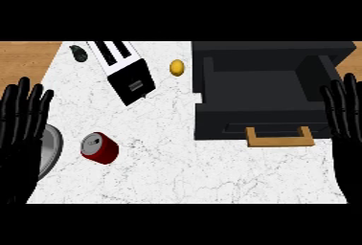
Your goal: Pick up the can, place it into the drawer and close the drawer
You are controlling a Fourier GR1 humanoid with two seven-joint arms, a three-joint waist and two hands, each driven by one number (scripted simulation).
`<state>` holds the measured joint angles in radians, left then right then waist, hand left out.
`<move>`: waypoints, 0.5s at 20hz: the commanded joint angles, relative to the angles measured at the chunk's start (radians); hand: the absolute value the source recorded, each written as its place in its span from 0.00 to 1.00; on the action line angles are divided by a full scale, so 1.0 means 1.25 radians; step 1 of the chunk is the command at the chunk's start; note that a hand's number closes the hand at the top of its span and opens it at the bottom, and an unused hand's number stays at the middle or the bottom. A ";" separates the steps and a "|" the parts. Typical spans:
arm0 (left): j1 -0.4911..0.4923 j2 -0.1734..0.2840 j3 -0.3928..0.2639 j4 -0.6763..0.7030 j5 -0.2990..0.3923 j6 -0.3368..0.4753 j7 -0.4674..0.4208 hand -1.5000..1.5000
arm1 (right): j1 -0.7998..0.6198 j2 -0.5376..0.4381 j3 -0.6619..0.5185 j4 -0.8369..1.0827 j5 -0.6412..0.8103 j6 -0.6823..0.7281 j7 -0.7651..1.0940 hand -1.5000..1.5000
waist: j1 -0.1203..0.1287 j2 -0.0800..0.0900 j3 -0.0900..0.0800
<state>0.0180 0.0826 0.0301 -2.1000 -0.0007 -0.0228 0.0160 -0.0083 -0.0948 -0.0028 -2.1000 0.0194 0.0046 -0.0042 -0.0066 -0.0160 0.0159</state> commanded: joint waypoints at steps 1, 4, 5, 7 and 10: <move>-0.026 0.013 -0.009 -0.010 0.018 -0.028 0.014 0.00 | 0.040 0.021 -0.013 0.024 -0.003 0.000 -0.092 0.00 | 0.004 0.012 -0.012; -0.011 0.048 -0.025 -0.012 0.145 -0.158 -0.043 0.00 | -0.006 -0.001 -0.019 -0.012 0.010 -0.012 -0.005 0.00 | 0.005 0.011 -0.013; -0.008 0.051 -0.027 0.002 0.175 -0.190 -0.074 0.00 | 0.007 0.016 0.001 -0.013 0.010 -0.012 -0.022 0.00 | 0.004 0.012 -0.014; 0.077 0.098 -0.039 0.056 0.117 -0.178 0.081 0.00 | 0.067 0.024 -0.017 0.069 0.006 -0.033 0.093 0.00 | 0.008 0.021 -0.013; 0.077 0.110 -0.034 0.009 0.158 -0.180 0.159 0.00 | 0.060 0.001 -0.030 0.005 -0.011 -0.030 0.189 0.00 | 0.006 0.011 -0.013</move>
<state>0.0797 0.1792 -0.0044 -2.0677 0.1632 -0.2214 0.0890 0.0491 -0.0873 -0.0316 -2.0764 0.0127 -0.0181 0.0982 -0.0018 -0.0005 0.0010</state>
